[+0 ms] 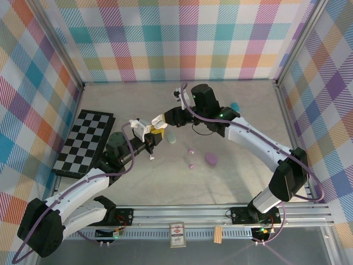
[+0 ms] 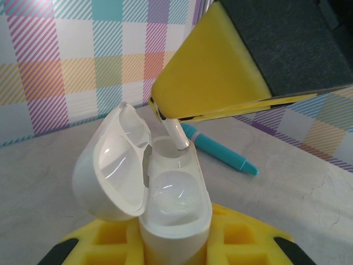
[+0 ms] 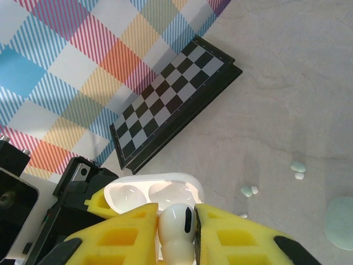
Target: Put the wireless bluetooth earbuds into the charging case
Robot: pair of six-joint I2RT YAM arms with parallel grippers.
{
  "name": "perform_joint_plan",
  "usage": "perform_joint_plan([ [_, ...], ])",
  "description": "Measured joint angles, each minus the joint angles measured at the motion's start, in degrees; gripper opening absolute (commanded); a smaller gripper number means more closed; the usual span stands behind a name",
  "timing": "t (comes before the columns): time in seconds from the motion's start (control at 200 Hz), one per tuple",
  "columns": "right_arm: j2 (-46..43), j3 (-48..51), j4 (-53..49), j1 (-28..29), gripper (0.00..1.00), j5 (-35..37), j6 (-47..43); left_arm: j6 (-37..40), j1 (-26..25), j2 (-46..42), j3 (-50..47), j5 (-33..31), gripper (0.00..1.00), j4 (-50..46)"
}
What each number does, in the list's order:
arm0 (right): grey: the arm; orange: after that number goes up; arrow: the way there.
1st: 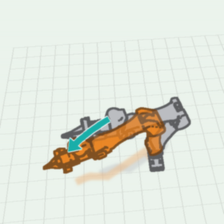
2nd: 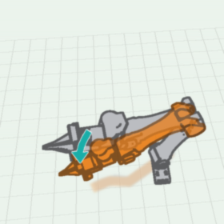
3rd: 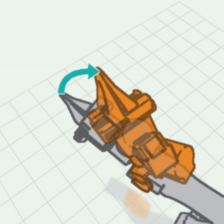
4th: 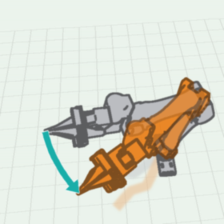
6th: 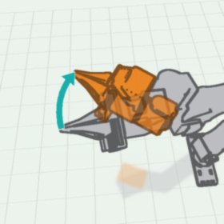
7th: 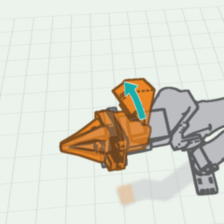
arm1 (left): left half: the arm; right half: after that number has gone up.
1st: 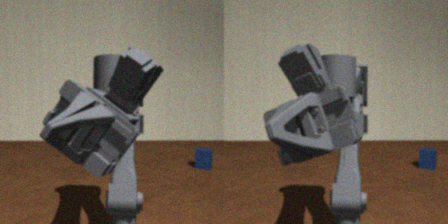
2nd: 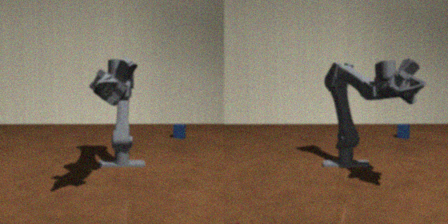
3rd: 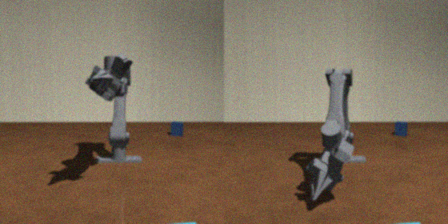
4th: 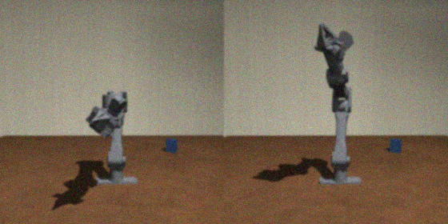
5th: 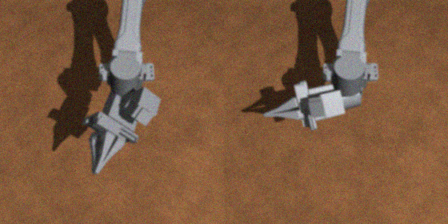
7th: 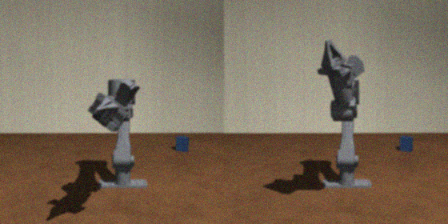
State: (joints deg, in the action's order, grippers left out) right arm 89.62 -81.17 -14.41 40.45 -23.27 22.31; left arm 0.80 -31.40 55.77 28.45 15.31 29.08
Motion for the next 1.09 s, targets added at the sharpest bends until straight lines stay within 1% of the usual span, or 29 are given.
perform_joint_plan([
  [0.335, -0.07, 3.48, 3.32, 0.00, 0.24, 0.07, 0.44, -0.61, -0.09, -0.68, 0.35, -0.39, 0.00, -1.29],
  [0.555, -0.33, 3.80, 3.67, 0.00, 0.45, 0.04, 0.79, -0.61, -0.13, -0.70, 0.87, -0.42, 0.00, -1.60],
  [0.745, -2.56, 4.20, 3.63, -0.35, 0.59, 0.31, 0.92, -0.59, -0.13, -0.55, 1.53, -0.44, 0.00, -0.24],
  [0.86, -4.74, 4.37, 3.76, -0.48, 0.63, 0.46, 0.81, -0.59, -0.15, 0.11, 1.70, -0.44, 0.00, 0.02],
  [0.975, -5.88, 4.37, 3.98, -0.70, 0.63, 0.68, 0.90, -0.59, -0.13, 0.72, 1.70, -0.42, 0.00, 0.02],
  [1.095, -5.99, 4.37, 3.58, -0.98, 0.50, 2.27, 2.08, -0.59, -0.15, 0.76, 1.70, -0.44, 0.00, 0.02],
])
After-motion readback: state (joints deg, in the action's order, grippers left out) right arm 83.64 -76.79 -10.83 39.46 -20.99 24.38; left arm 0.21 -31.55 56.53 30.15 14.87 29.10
